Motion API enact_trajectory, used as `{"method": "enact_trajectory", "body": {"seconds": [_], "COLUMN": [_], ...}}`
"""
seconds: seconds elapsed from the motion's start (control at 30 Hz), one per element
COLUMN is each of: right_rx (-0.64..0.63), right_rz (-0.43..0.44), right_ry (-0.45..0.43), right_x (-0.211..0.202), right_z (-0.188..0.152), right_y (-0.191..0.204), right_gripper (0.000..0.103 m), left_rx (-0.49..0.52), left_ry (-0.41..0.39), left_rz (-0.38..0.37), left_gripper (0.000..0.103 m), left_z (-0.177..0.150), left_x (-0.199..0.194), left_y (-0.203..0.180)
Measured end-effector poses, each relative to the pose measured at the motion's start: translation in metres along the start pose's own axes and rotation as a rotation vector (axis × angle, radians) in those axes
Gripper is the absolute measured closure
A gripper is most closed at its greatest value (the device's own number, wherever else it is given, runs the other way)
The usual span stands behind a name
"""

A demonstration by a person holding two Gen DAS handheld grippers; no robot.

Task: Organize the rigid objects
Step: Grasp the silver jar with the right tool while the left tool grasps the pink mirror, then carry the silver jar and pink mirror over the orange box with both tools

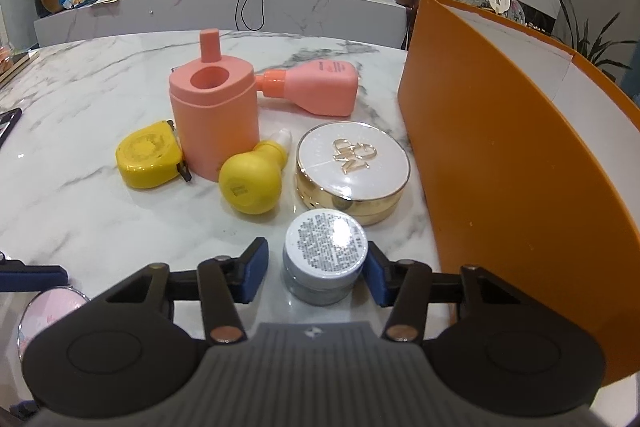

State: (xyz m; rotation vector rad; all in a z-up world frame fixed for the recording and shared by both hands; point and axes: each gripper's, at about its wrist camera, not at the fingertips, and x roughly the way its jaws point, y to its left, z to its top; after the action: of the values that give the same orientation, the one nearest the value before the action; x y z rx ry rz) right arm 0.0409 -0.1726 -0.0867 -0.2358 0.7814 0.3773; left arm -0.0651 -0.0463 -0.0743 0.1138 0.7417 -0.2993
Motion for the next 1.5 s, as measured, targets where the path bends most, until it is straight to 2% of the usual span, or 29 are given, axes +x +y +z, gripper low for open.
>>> {"method": "enact_trajectory", "body": {"seconds": [0.37, 0.47, 0.73, 0.93, 1.5], "right_rx": [0.026, 0.019, -0.006, -0.02, -0.039], "right_rz": [0.034, 0.039, 0.036, 0.023, 0.005], "right_ry": [0.01, 0.002, 0.0, 0.002, -0.108], "right_x": [0.004, 0.004, 0.003, 0.0, -0.046], "right_z": [0.003, 0.003, 0.004, 0.004, 0.026], "right_y": [-0.007, -0.005, -0.003, -0.003, -0.007], "right_gripper": [0.051, 0.062, 0.062, 0.062, 0.062], "left_rx": [-0.014, -0.02, -0.026, -0.045, -0.018], "left_ry": [-0.003, 0.001, 0.003, -0.033, -0.074], "left_rz": [0.015, 0.018, 0.035, 0.074, 0.073], "left_gripper": [0.017, 0.017, 0.018, 0.018, 0.018], "left_z": [0.003, 0.004, 0.006, 0.012, 0.039], "left_x": [0.006, 0.006, 0.004, -0.001, -0.012], "left_y": [0.014, 0.014, 0.016, 0.021, 0.006]}}
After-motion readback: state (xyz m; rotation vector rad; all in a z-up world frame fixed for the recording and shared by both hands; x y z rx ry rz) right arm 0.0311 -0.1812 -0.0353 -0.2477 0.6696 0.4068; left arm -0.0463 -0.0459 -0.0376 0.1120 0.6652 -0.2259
